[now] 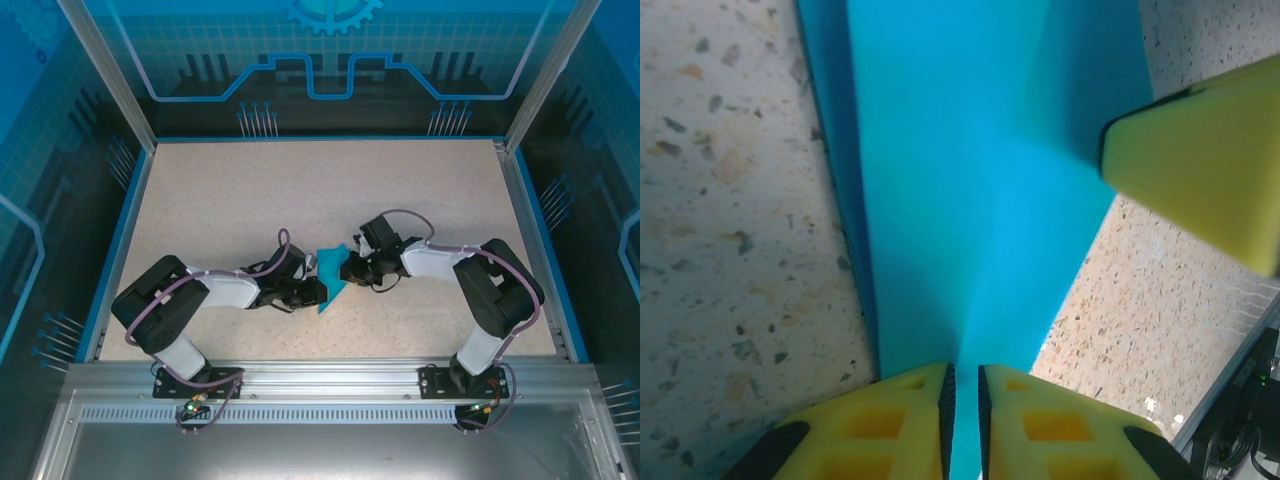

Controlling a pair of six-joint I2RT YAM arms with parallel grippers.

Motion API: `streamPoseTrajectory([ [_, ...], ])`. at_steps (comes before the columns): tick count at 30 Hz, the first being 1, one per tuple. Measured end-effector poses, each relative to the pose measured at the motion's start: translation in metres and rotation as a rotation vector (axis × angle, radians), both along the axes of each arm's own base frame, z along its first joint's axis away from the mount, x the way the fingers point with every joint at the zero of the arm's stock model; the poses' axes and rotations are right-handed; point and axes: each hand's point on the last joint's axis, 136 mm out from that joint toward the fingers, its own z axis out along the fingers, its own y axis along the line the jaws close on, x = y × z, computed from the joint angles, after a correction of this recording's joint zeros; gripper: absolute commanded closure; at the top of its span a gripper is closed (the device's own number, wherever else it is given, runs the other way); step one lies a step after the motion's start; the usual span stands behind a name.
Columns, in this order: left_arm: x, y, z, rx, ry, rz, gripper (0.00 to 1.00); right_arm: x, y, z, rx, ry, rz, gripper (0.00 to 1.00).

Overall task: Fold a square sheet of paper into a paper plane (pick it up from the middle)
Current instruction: Fourth fold the wing at the center of the table.

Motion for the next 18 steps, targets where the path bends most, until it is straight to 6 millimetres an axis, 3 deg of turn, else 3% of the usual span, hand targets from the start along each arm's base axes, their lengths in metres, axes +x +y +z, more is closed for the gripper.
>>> streamPoseTrajectory([
  [9, -0.004, 0.0, 0.002, 0.003, 0.006, -0.011, 0.74, -0.018, -0.011, -0.011, -0.015, 0.025, 0.001, 0.85],
  [18, -0.006, 0.001, 0.001, 0.008, 0.013, -0.014, 0.81, -0.015, -0.009, 0.001, 0.003, -0.005, -0.003, 0.84],
])
